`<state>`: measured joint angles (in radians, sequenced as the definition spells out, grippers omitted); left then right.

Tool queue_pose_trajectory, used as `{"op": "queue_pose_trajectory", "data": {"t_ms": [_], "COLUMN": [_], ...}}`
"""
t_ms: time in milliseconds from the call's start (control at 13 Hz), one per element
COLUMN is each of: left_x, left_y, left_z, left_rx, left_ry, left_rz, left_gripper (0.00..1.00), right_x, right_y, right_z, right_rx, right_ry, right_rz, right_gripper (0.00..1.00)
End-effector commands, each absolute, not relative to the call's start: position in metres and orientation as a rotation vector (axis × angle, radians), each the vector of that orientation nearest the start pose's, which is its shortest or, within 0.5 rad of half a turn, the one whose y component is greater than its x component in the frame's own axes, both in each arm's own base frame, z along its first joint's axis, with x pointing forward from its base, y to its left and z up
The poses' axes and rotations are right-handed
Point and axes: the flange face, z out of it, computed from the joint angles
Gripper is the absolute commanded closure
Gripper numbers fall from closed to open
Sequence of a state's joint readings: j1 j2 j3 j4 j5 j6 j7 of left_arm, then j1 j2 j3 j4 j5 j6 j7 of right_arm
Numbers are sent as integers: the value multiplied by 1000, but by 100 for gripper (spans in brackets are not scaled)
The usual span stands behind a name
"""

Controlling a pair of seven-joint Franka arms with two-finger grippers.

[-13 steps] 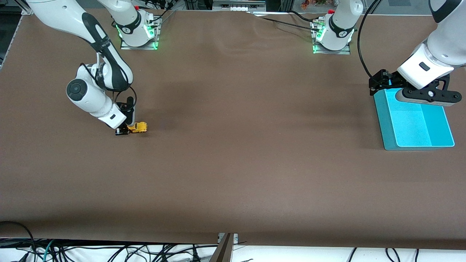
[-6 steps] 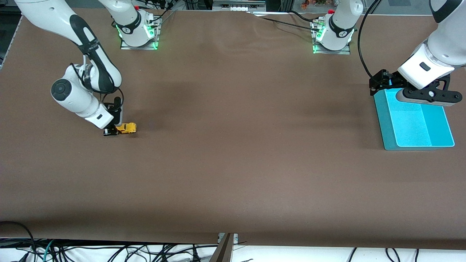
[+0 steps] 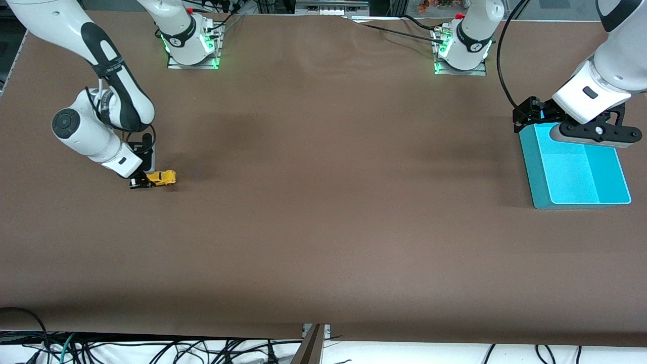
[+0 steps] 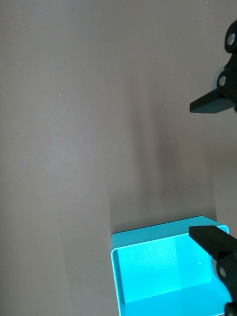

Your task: Wind and store yellow beetle car

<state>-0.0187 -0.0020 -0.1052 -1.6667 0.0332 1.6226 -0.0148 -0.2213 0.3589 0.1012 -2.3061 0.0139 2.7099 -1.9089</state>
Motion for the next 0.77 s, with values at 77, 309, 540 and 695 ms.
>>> {"op": "queue_pose_trajectory", "data": {"t_ms": [77, 309, 540, 695], "left_x": [555, 555, 555, 554], "left_y": [-66, -66, -66, -67], "left_z": [590, 590, 590, 590], "left_rx": [-3124, -3124, -3124, -3123], "left_ry": [162, 162, 162, 164], "left_rz": [78, 78, 78, 78], "left_gripper": [0, 0, 0, 0], "right_x": [510, 512, 518, 526], "right_y": [-92, -106, -106, -103], "right_z": [153, 150, 155, 161], "right_rx": [1985, 2003, 2031, 2054], "right_ry": [2494, 2480, 2473, 2478], "right_rz": [56, 59, 65, 76], "right_gripper": [54, 54, 47, 20]}}
